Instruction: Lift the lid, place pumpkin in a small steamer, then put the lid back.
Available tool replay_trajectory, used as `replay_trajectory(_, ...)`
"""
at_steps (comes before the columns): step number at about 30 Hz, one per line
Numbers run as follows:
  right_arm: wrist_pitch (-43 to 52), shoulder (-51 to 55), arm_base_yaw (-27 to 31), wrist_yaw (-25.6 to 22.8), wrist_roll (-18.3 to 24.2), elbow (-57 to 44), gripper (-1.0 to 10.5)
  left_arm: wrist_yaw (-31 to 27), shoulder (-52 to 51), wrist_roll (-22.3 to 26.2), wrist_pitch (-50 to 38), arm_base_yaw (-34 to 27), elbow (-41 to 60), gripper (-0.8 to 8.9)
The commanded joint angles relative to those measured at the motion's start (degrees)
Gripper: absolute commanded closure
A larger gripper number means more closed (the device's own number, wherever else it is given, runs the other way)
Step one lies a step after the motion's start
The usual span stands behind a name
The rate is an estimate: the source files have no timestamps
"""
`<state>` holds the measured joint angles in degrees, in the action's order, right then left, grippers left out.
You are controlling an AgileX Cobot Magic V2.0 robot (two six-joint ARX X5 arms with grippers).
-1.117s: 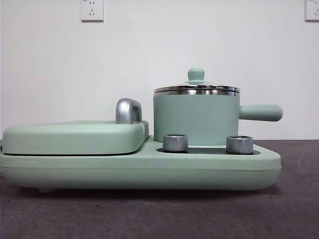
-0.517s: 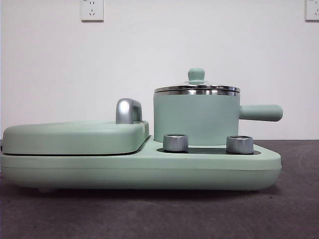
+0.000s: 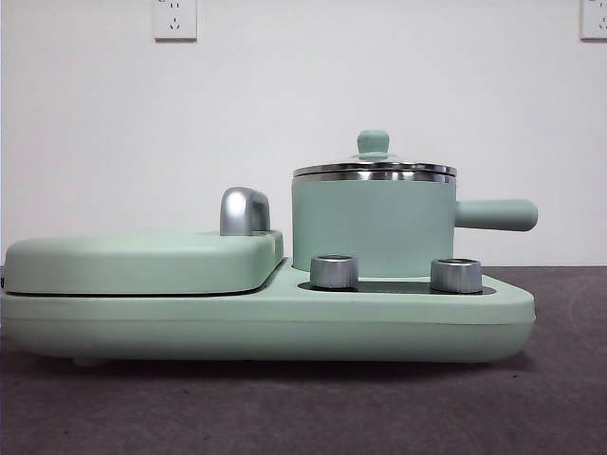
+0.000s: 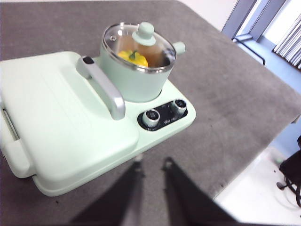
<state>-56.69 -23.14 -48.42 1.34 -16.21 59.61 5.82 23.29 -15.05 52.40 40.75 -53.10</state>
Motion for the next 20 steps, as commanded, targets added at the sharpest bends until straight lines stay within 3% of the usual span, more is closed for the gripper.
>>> replay_trajectory(1, 0.81, -0.37, -0.52, 0.20, 0.37, 0.44, 9.2, -0.28, 0.22, -1.03, -1.03, 0.37, -0.52, 8.07)
replay_trajectory(14, 0.98, -0.33, -0.52, 0.13, 0.37, 0.46, 9.2, -0.31, 0.13, -1.03, -1.42, 0.13, -0.24, 8.07)
replay_trajectory(20, 0.98, -0.33, -0.52, 0.13, 0.37, 0.46, 9.2, 1.57, -1.68, -0.90, -1.57, -8.70, 2.97, 8.07)
